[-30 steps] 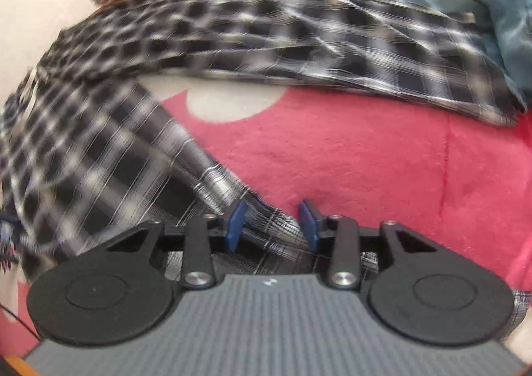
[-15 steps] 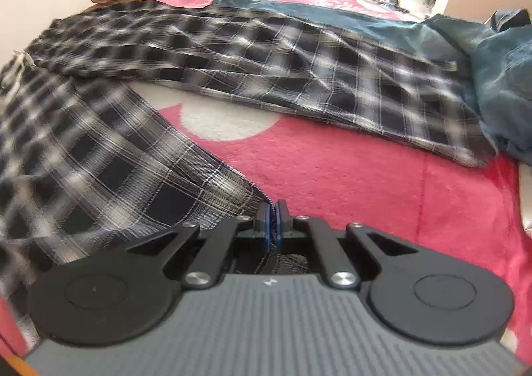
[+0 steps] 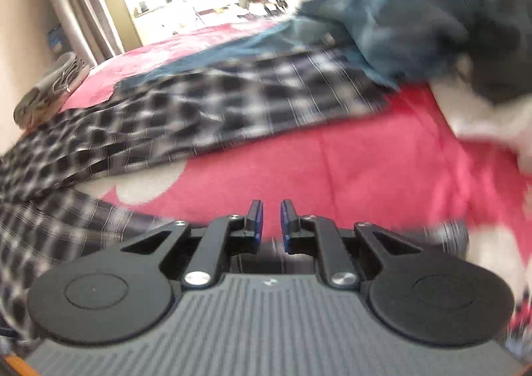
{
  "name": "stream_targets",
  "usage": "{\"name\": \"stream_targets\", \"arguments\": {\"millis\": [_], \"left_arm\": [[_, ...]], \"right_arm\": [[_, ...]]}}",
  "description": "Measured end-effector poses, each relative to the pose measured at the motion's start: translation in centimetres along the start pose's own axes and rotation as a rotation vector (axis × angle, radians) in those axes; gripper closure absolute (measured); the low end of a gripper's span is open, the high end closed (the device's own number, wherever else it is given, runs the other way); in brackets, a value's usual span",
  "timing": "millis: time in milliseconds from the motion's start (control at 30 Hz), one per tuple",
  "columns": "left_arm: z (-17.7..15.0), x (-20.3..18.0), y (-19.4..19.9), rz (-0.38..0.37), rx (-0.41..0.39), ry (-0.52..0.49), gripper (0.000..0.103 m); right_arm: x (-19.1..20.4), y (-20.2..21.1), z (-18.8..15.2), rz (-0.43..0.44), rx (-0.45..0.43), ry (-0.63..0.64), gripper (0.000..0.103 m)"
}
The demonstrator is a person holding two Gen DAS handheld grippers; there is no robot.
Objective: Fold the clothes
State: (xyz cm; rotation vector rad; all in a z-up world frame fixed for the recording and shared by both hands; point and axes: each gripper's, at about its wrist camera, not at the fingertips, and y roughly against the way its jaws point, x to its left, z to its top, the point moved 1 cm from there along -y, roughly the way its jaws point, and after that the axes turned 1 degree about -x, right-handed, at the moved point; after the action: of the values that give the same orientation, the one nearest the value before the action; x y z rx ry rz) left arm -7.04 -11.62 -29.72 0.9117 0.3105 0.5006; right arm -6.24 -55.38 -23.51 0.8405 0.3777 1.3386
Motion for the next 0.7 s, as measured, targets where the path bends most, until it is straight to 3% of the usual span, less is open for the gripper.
{"name": "stream_targets", "arguments": {"millis": [133, 367, 500, 700], "left_arm": [[0.1, 0.0, -0.2, 0.005, -0.002, -0.006, 0.053], [0.2, 0.0, -0.2, 0.009, 0.001, 0.016, 0.052], [0.2, 0.1, -0.1, 0.010, 0.000, 0.021, 0.051], [0.2, 0.1, 0.1, 0.007, 0.003, 0.021, 0.049]], "right_arm": [[-0.5, -2.4, -1.9, -0.059, 0.087, -0.010, 0.096], [-3.4, -2.7, 1.2, -0.267, 0.011, -0.133, 0.094], [-6.1, 0.7, 1.0, -0.227, -0.004, -0.308, 0.091], [-7.7, 0.2, -2.0, -0.263, 0.125, -0.324, 0.090]]}}
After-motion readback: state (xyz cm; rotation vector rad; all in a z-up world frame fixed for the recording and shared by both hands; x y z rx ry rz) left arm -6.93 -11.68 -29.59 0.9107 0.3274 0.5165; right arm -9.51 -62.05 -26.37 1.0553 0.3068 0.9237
